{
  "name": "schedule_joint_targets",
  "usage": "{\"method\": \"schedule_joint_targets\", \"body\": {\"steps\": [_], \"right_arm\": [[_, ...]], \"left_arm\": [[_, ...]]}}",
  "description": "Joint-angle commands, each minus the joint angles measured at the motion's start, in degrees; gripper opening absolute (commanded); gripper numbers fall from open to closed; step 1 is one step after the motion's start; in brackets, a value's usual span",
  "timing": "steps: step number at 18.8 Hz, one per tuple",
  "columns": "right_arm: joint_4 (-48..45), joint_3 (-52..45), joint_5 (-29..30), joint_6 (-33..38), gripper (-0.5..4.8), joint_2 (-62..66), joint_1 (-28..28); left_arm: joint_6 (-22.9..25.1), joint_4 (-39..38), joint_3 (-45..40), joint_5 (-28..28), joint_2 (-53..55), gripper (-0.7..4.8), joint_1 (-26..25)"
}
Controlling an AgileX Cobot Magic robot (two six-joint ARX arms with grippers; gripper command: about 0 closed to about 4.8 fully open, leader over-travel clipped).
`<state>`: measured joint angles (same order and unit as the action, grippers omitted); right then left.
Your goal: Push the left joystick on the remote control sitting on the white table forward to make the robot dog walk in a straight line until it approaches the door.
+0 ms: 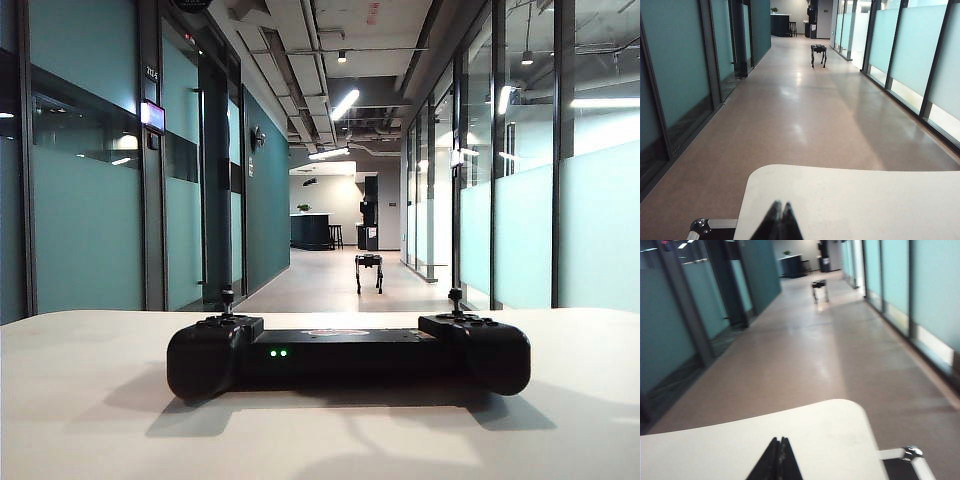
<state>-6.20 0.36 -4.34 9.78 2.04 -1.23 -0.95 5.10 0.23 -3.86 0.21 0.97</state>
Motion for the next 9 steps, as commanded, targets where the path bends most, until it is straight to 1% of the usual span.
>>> {"method": "schedule_joint_targets", "body": {"steps": [1, 4, 6, 9], "right_arm": [[-0.31, -0.33, -0.2, -1.05, -0.05, -0.07, 1.2], [-0.07, -0.33, 0.5, -1.49, -0.05, -0.07, 1.16], [-0.02, -0.33, 2.99, -1.49, -0.05, -0.09, 1.16], [-0.02, -0.33, 3.48, -1.49, -0.05, -0.09, 1.16]], "left_arm": [[0.11, 0.48, 0.17, 0.0, 0.02, -0.05, -0.02], [0.11, 0.48, 0.17, 0.0, 0.02, -0.05, -0.02], [0.11, 0.48, 0.17, 0.0, 0.02, -0.05, -0.02], [0.11, 0.48, 0.17, 0.0, 0.02, -0.05, -0.02]]}}
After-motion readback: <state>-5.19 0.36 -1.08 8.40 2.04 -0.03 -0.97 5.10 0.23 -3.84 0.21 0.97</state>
